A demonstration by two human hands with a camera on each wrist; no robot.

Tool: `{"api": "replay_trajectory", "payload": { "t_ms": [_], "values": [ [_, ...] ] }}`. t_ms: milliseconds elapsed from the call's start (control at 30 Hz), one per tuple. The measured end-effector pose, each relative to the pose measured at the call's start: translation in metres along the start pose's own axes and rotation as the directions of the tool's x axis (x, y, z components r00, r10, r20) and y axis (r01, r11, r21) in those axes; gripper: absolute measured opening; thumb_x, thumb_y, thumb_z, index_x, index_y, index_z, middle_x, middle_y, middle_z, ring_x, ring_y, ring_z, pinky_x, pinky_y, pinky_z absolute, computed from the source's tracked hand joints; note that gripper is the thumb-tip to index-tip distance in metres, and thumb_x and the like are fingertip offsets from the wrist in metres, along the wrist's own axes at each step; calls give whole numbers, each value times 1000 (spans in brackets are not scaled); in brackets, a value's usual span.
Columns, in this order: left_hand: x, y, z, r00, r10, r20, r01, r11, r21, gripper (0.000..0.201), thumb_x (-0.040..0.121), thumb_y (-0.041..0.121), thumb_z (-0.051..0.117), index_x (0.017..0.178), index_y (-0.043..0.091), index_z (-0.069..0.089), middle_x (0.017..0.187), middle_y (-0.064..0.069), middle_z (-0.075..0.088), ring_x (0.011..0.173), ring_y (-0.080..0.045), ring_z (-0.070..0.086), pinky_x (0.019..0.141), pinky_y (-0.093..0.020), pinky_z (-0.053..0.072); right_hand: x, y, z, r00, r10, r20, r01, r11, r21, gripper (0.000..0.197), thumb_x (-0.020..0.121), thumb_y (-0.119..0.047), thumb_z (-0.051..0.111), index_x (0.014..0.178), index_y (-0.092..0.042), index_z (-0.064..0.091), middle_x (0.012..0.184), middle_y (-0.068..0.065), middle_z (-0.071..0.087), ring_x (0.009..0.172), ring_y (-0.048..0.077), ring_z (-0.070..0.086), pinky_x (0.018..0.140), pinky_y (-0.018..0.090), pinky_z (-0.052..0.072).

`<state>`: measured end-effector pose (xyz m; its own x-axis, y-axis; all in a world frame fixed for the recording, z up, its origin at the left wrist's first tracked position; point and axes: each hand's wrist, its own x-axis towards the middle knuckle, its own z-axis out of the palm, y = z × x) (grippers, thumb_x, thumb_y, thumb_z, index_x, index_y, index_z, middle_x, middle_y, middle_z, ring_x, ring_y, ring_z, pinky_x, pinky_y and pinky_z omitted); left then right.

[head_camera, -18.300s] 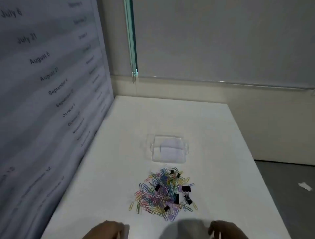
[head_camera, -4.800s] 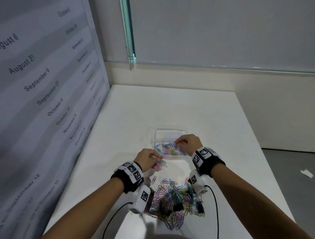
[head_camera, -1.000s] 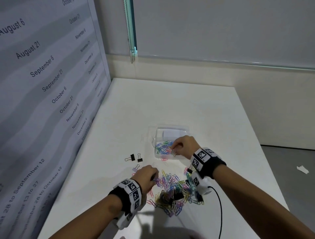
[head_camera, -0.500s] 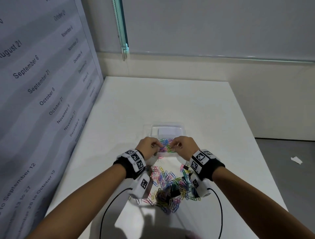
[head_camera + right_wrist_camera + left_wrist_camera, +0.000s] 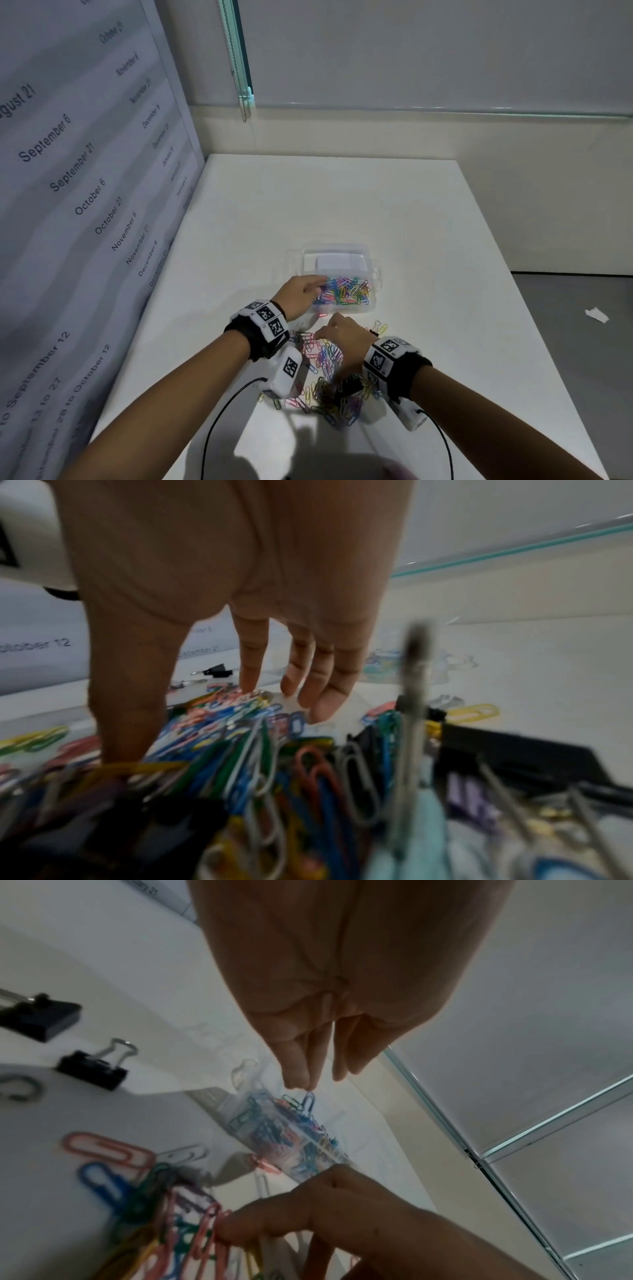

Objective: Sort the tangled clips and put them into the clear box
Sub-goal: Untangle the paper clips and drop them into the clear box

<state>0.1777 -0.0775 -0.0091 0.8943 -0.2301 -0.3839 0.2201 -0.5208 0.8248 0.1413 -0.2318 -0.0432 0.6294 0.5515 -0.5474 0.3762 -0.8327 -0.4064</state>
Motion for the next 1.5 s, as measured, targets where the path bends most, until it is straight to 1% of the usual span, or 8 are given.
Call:
{"api": "replay_trajectory", "payload": {
  "t_ms": [167, 300, 600, 700, 867, 1100, 1267, 1500],
  "values": [
    [-16, -16, 0, 986, 82, -145, -79, 996, 31, 31, 88, -4, 46, 107, 11, 66, 117, -6, 65, 107, -14, 58, 97, -24, 44, 3, -10, 8, 1000, -9, 12, 8, 1000, 19, 50, 63, -13, 78, 108, -13, 55, 101, 8, 40, 92, 22, 42, 74, 28, 38],
    [-33, -27, 5, 985, 116, -128, -88, 974, 209, 16, 83, 6, 59, 95, 15, 66, 91, 1, 58, 79, -7, 53, 74, -17, 47, 1, -9, 7, 1000, -14, -8, 14, 997, 82, 16, 71, -8, 65, 87, -10, 65, 93, 11, 60, 88, 26, 55, 73, 31, 42],
    [-44, -62, 28, 999, -2, 46, -27, 793, 609, 82, 67, 46, 76, 135, 22, 38, 128, -4, 34, 121, -21, 32, 104, -35, 39, -9, 4, -15, 970, 92, -225, -33, 967, 252, 17, 79, -6, 59, 87, -13, 72, 97, 5, 73, 82, 9, 58, 73, 19, 43],
    [-46, -64, 34, 999, 26, 39, -44, 827, 561, 66, 73, 38, 74, 129, 20, 44, 124, -4, 36, 117, -20, 35, 101, -30, 38, -10, 8, -27, 951, 119, -287, -28, 953, 301, 16, 81, -4, 59, 89, -10, 71, 99, 6, 71, 89, 12, 62, 76, 18, 43],
    [-46, -64, 39, 998, 49, 30, -57, 871, 488, 28, 84, 17, 64, 111, 14, 57, 107, -3, 42, 107, -22, 51, 94, -29, 43, -9, 11, -53, 898, 161, -410, 4, 927, 374, 16, 84, -1, 57, 93, -6, 69, 99, 10, 70, 62, 1, 51, 66, 15, 47],
    [-43, -58, 35, 999, 52, 5, -48, 886, 461, 14, 89, 10, 56, 101, 7, 63, 103, -8, 55, 103, -26, 57, 90, -28, 42, -3, 18, -70, 811, 278, -515, -38, 904, 427, 32, 86, 2, 44, 98, -12, 70, 104, 9, 71, 77, 18, 62, 64, 10, 42],
    [-40, -49, 28, 998, 21, -56, 0, 939, 343, 15, 87, 18, 63, 95, 6, 65, 90, -10, 63, 81, -21, 56, 76, -26, 43, -6, 18, -56, 831, 280, -481, -39, 892, 451, 26, 84, -1, 48, 89, -13, 71, 98, 8, 72, 83, 18, 63, 77, 24, 49],
    [-24, -19, 13, 993, 28, -117, -7, 984, 178, 12, 88, 8, 58, 97, 11, 66, 88, -2, 63, 72, -17, 60, 70, -24, 48, -11, 13, -16, 943, 153, -295, -69, 958, 277, 20, 80, -8, 54, 91, -15, 68, 99, 3, 70, 75, 10, 54, 72, 21, 44]
  ]
}}
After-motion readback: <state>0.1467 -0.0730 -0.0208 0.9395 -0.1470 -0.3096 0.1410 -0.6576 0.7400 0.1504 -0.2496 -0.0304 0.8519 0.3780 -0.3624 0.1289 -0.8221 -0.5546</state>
